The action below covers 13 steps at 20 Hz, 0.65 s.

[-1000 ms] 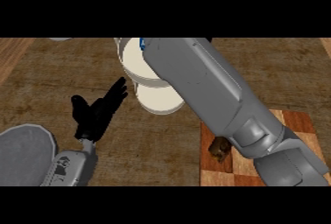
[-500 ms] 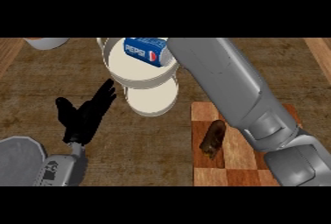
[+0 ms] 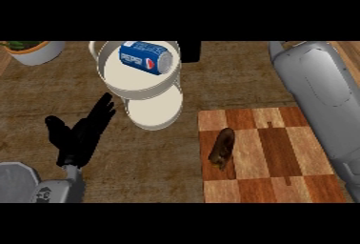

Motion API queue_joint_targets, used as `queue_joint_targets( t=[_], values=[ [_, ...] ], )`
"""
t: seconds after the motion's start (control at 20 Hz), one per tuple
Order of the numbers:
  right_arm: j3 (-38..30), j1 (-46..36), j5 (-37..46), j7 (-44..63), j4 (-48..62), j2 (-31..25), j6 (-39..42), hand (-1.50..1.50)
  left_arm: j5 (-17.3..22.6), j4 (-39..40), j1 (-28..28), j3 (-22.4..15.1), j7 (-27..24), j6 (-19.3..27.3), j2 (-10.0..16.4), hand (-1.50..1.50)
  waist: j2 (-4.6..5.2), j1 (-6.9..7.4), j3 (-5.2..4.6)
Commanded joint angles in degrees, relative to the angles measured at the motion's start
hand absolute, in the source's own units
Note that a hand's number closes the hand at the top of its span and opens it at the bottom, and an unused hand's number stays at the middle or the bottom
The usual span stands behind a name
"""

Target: Pick the can from the cutting board and place it in the tiered basket

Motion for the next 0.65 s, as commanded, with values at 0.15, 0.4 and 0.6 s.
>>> queue_joint_targets(
  t=[0.15, 0.4, 0.6],
  values=[
    [-5.33, 16.82, -9.96, 3.53, -22.75, -15.83, 15.11, -1.50, 1.11, 0.13, 2.75, 1.38, -1.60, -0.92, 0.67, 0.00, 0.03, -1.20, -0.02],
    [-15.57, 29.78, -17.45, 4.50, -36.54, -25.08, 20.39, -1.50, 0.33, -2.38, -0.44, -0.06, 2.70, 0.39, 0.08, 0.00, 0.43, -0.08, 0.00],
    [-27.72, 40.69, -25.34, 0.63, -38.90, -28.78, 26.64, -1.50, 0.35, -3.21, -2.24, -0.18, 3.97, 1.01, -0.32, 0.00, 0.81, 0.85, 0.01]
  ],
)
